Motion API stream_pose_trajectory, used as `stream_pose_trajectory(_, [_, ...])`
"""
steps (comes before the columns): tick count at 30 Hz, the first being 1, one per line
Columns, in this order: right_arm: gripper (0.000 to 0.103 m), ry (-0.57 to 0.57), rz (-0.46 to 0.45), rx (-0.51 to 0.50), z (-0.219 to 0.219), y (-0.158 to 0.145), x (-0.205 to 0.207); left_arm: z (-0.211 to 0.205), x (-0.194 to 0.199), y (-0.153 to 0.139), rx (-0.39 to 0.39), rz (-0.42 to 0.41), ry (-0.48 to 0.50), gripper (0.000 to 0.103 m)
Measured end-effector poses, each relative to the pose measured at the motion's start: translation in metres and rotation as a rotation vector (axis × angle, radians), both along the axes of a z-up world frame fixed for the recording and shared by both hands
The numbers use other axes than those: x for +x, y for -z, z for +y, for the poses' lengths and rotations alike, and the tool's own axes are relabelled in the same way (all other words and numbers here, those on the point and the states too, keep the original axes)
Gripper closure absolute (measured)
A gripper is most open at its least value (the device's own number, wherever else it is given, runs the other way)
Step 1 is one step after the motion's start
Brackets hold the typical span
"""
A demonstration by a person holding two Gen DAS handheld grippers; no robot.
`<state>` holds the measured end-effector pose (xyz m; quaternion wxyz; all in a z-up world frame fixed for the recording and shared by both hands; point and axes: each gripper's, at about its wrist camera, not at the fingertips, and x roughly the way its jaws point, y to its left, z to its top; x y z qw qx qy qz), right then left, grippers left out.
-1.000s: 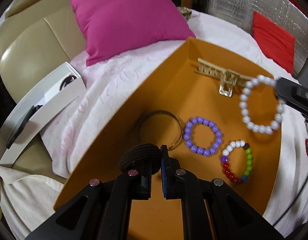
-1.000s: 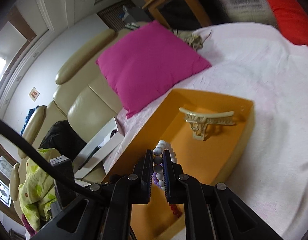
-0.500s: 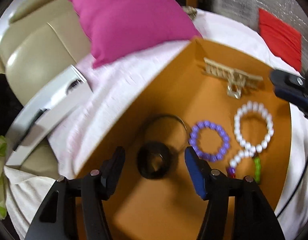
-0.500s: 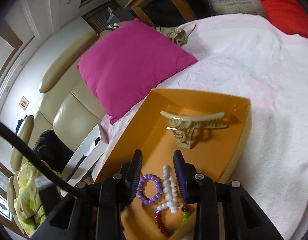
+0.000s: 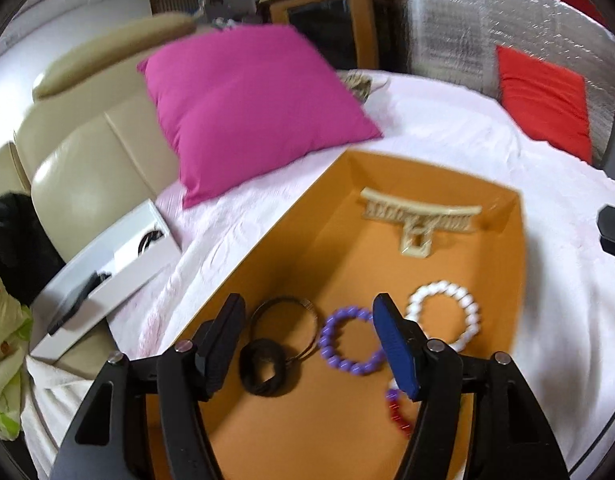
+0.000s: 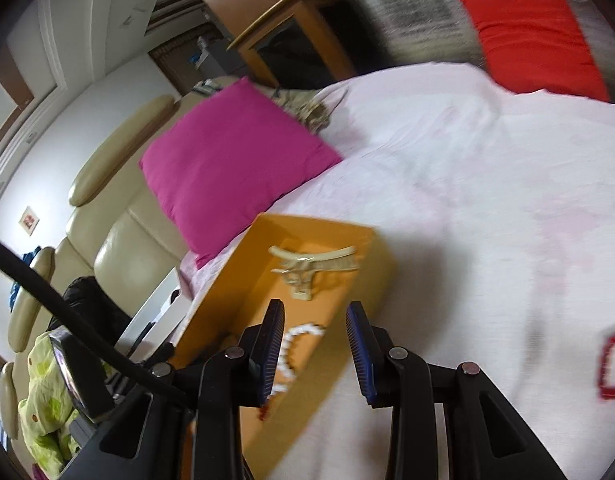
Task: Organize jewelry
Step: 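Move the left tool to the red bead bracelet while the right moves to the wristwatch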
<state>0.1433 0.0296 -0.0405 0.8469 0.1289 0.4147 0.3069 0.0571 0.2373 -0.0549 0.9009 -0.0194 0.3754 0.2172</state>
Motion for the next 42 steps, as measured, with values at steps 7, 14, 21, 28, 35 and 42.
stream_pose_trajectory(7, [0.067,0.141,0.011,0.006,-0.084,-0.01,-0.004,-0.06,0.004,-0.021,0.087,-0.096,0.106,0.031])
stream_pose_trajectory(14, [0.067,0.292,0.051,0.008,-0.184,-0.014,-0.006,-0.132,0.018,-0.021,0.121,-0.098,0.269,0.03])
stream_pose_trajectory(21, [0.067,0.436,0.119,0.048,-0.265,-0.007,-0.009,-0.217,0.036,-0.005,0.1,-0.028,0.462,0.029])
stream_pose_trajectory(28, [0.067,0.49,0.183,0.063,-0.306,0.019,-0.007,-0.277,0.049,0.017,0.007,0.053,0.606,0.025])
stream_pose_trajectory(35, [0.067,0.527,0.234,0.101,-0.33,0.034,-0.004,-0.306,0.075,0.039,-0.068,0.117,0.646,0.024])
stream_pose_trajectory(42, [0.067,0.512,0.245,0.137,-0.324,0.039,0.004,-0.323,0.082,0.046,-0.167,0.139,0.727,0.024])
